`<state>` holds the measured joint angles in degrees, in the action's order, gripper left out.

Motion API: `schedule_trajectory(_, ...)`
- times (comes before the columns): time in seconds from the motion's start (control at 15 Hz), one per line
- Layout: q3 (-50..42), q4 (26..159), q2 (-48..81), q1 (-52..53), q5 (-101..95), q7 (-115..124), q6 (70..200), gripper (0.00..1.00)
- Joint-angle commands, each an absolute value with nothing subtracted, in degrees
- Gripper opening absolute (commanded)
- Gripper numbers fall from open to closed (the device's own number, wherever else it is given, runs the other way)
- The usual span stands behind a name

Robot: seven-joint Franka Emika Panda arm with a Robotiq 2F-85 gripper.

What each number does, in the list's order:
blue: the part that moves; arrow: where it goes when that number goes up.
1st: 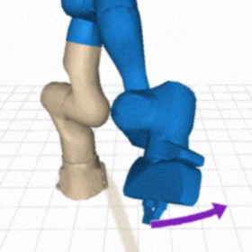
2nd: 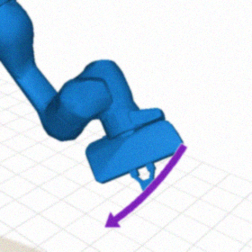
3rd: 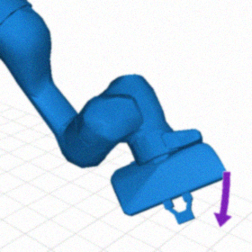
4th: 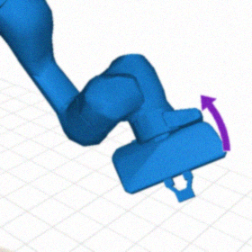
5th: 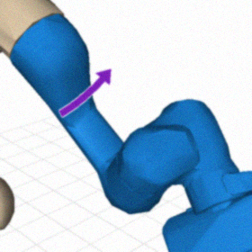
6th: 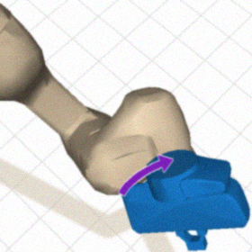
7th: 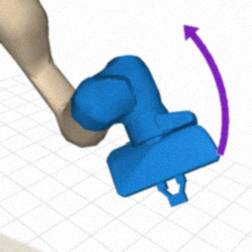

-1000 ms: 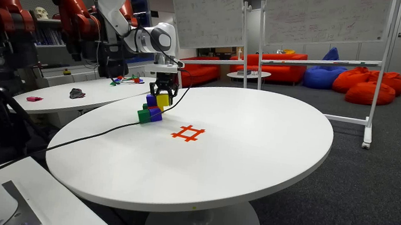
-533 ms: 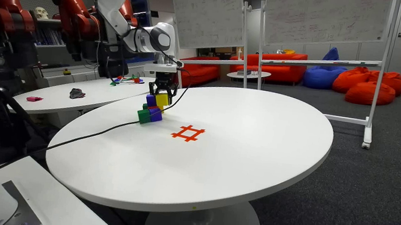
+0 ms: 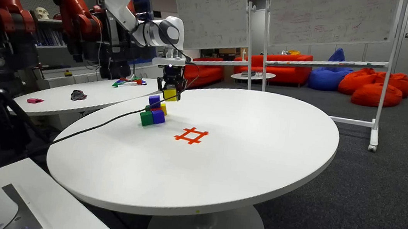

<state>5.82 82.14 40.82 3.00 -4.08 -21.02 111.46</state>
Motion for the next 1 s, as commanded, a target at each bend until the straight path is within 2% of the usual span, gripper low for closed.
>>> schedule_trajectory(0.0, 5.22, 77.02, 41.67, 3.6, -5.54, -20.31, 107.2, 0.32)
schedule_trajectory(0.93, 5.33, 74.06, 42.02, 3.27, -4.9, -20.74, 104.7, 0.32)
